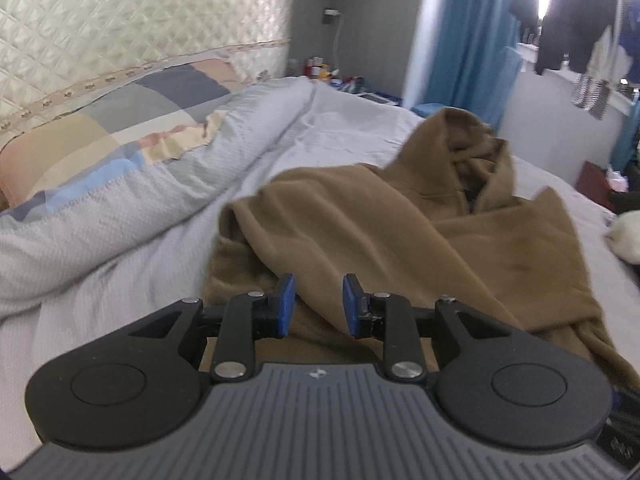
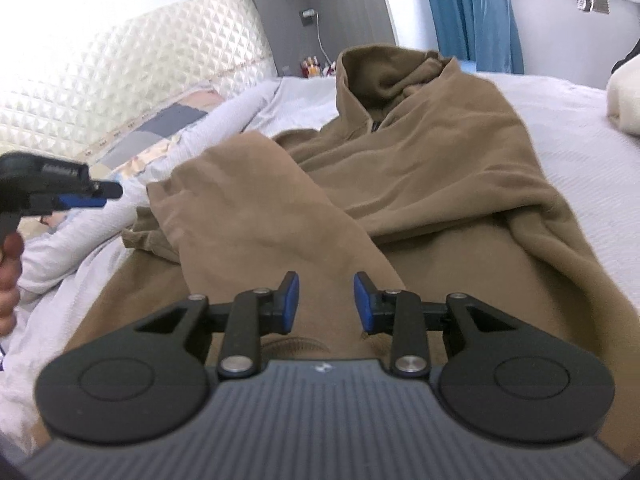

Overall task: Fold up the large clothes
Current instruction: 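Grasp the sweatshirt hem with the right gripper while the left grasps beside it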

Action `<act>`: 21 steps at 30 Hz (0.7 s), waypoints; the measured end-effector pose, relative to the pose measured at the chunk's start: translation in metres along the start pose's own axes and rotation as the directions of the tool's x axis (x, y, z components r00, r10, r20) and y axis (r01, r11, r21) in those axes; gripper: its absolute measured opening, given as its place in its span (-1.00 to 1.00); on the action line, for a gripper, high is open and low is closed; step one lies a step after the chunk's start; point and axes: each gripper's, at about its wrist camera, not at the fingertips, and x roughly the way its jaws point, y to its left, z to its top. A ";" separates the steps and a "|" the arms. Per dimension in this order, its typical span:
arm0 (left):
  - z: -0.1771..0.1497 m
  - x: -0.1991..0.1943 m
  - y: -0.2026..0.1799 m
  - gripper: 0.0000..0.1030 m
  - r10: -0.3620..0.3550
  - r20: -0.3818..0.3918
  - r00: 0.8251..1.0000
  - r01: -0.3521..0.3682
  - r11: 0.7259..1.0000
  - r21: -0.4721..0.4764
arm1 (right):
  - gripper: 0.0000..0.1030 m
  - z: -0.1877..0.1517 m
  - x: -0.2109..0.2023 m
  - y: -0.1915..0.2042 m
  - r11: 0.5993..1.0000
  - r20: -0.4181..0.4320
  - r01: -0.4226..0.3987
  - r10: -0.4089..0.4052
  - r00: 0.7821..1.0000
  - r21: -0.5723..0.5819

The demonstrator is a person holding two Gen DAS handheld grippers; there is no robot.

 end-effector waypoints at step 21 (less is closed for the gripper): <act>-0.102 -0.096 -0.024 -0.37 -0.180 0.077 0.981 0.182 0.983 -0.027 | -0.33 -0.014 -0.087 0.014 0.992 0.167 0.105 -0.092 0.982 -0.070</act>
